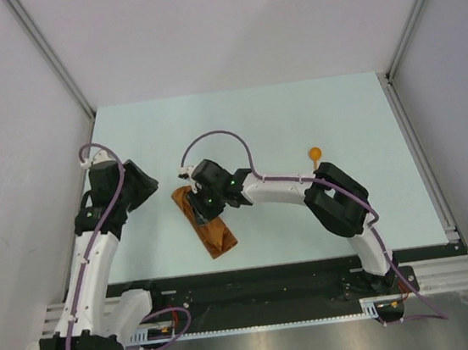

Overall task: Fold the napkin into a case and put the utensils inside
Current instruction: Pick up the smaller rectangle-folded napkin from the center of the board.

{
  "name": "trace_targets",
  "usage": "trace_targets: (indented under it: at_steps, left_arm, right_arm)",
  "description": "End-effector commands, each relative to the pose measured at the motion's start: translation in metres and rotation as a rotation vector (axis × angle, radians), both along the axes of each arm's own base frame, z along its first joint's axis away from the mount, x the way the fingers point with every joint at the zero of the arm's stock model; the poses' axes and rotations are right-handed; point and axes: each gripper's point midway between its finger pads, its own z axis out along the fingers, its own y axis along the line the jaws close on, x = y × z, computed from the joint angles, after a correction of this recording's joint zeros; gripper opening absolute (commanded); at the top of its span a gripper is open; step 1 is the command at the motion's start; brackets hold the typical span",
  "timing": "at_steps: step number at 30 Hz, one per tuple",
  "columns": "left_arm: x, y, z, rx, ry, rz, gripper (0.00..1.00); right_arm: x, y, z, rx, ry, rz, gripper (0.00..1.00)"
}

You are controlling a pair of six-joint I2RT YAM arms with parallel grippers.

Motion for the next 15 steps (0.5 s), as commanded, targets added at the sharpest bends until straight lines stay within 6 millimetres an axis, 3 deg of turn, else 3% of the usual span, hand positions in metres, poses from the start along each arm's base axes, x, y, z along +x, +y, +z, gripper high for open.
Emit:
trace_targets:
  at_steps: [1,2,6,15]
  left_arm:
    - [-0.007,-0.004,0.039,0.002,-0.08,-0.061,0.62]
    - [-0.007,-0.005,0.04,-0.004,-0.083,-0.068,0.62]
    - [-0.009,-0.015,0.036,-0.05,-0.078,-0.099,0.62]
    - [-0.01,-0.023,0.036,-0.083,-0.082,-0.136,0.62]
  right_arm:
    - [0.007,-0.012,-0.018,-0.143,-0.048,-0.007,0.44]
    - [0.007,-0.013,-0.026,-0.17,-0.053,-0.001,0.47]
    - [0.003,0.0,-0.026,-0.214,-0.093,0.012,0.6]
    - [-0.003,-0.002,-0.046,-0.398,-0.175,-0.069,0.6]
